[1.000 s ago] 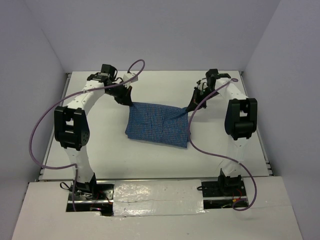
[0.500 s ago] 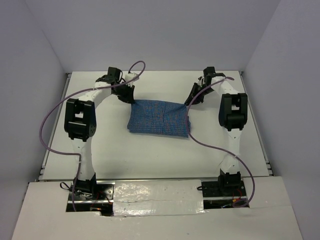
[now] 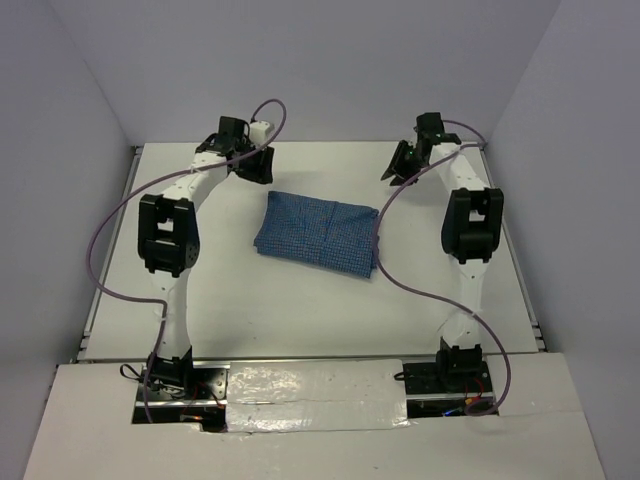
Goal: Fold and stack the long sleeve shirts
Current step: Fold the shirt
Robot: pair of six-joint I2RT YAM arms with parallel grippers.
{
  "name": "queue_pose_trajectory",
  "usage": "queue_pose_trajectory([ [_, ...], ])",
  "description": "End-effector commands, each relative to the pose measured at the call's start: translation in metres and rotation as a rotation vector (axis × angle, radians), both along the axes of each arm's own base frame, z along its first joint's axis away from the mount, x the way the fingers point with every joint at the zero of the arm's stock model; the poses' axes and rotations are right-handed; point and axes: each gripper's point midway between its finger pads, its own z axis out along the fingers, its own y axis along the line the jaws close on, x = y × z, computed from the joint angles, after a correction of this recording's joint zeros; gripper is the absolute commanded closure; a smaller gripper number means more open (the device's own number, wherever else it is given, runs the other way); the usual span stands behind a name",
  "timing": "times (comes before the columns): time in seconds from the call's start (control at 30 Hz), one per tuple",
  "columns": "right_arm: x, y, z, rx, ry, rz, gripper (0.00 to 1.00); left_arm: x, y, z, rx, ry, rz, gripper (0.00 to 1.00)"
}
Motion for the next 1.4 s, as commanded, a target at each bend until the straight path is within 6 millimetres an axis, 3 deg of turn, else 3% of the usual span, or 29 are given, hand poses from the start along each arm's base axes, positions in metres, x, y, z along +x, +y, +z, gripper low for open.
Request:
queue_pose_trajectory([
  [0.0, -0.016, -0.001, 0.073, -0.106, -0.176, 0.005, 0.57, 0.012, 0.009, 0.061, -0.011, -0.123, 0.074, 0.39],
  [0.03, -0.021, 0.006, 0.079, -0.113, -0.205, 0.016, 0.57, 0.007, 0.009, 0.077, -0.024, -0.15, 0.082, 0.36],
  [0.07, -0.033, 0.013, 0.102, -0.111, -0.254, 0.022, 0.58, 0.005, 0.008, 0.084, -0.028, -0.17, 0.08, 0.35],
  [0.1, -0.056, 0.026, 0.078, -0.099, -0.189, 0.046, 0.6, 0.004, 0.002, 0.097, -0.079, -0.19, 0.086, 0.34],
  [0.17, -0.072, 0.045, 0.092, -0.021, -0.231, 0.051, 0.68, -0.011, -0.008, 0.105, -0.117, -0.199, 0.049, 0.36],
  [0.2, -0.088, 0.058, 0.073, 0.013, -0.191, 0.069, 0.7, -0.019, -0.024, 0.107, -0.143, -0.201, -0.002, 0.39],
  [0.27, -0.099, 0.068, 0.066, 0.056, -0.16, 0.045, 0.76, -0.035, -0.038, 0.093, -0.144, -0.165, -0.053, 0.41],
  [0.3, -0.107, 0.071, 0.051, 0.062, -0.13, 0.044, 0.77, -0.042, -0.047, 0.084, -0.135, -0.145, -0.082, 0.43],
  [0.43, -0.108, 0.074, 0.002, 0.041, 0.013, 0.028, 0.78, -0.053, -0.054, 0.038, -0.148, -0.026, -0.069, 0.46],
  [0.57, -0.083, 0.081, -0.015, 0.032, 0.064, 0.037, 0.79, -0.056, -0.052, 0.003, -0.138, 0.055, -0.029, 0.46],
  [0.67, -0.056, 0.085, -0.02, 0.022, 0.077, 0.036, 0.79, -0.053, -0.047, -0.012, -0.117, 0.079, 0.005, 0.46],
  [0.7, -0.052, 0.086, -0.033, 0.013, 0.101, 0.036, 0.79, -0.053, -0.045, -0.015, -0.11, 0.084, 0.015, 0.46],
  [0.73, -0.033, 0.088, -0.016, 0.018, 0.051, 0.033, 0.79, -0.052, -0.045, -0.018, -0.107, 0.086, 0.022, 0.46],
  [0.77, -0.03, 0.089, -0.017, 0.017, 0.062, 0.031, 0.79, -0.052, -0.044, -0.024, -0.109, 0.098, 0.035, 0.45],
  [0.8, -0.027, 0.09, -0.029, 0.013, 0.085, 0.03, 0.8, -0.05, -0.044, -0.025, -0.108, 0.095, 0.04, 0.45],
  [0.83, -0.017, 0.091, -0.018, 0.019, 0.063, 0.028, 0.79, -0.049, -0.043, -0.027, -0.108, 0.097, 0.046, 0.45],
  [0.9, -0.004, 0.092, -0.02, 0.029, 0.06, 0.022, 0.8, -0.046, -0.044, -0.032, -0.105, 0.107, 0.046, 0.44],
  [1.03, 0.001, 0.089, -0.021, 0.052, 0.058, 0.001, 0.8, -0.036, -0.041, -0.033, -0.085, 0.096, 0.058, 0.44],
  [1.13, 0.012, 0.072, -0.007, 0.081, 0.005, -0.039, 0.79, -0.029, -0.042, -0.016, -0.106, 0.067, 0.06, 0.42],
  [1.2, 0.025, 0.062, 0.015, 0.092, -0.049, -0.045, 0.78, -0.025, -0.043, 0.004, -0.125, 0.038, 0.075, 0.41],
  [1.27, 0.039, 0.05, 0.051, 0.083, -0.135, -0.052, 0.75, -0.024, -0.043, 0.023, -0.147, 0.017, 0.092, 0.39],
  [1.33, 0.043, 0.038, 0.078, 0.054, -0.206, -0.04, 0.68, -0.022, -0.043, 0.061, -0.187, -0.053, 0.091, 0.38],
  [1.37, 0.041, 0.025, 0.103, 0.047, -0.254, -0.053, 0.66, -0.021, -0.042, 0.076, -0.193, -0.085, 0.09, 0.37],
])
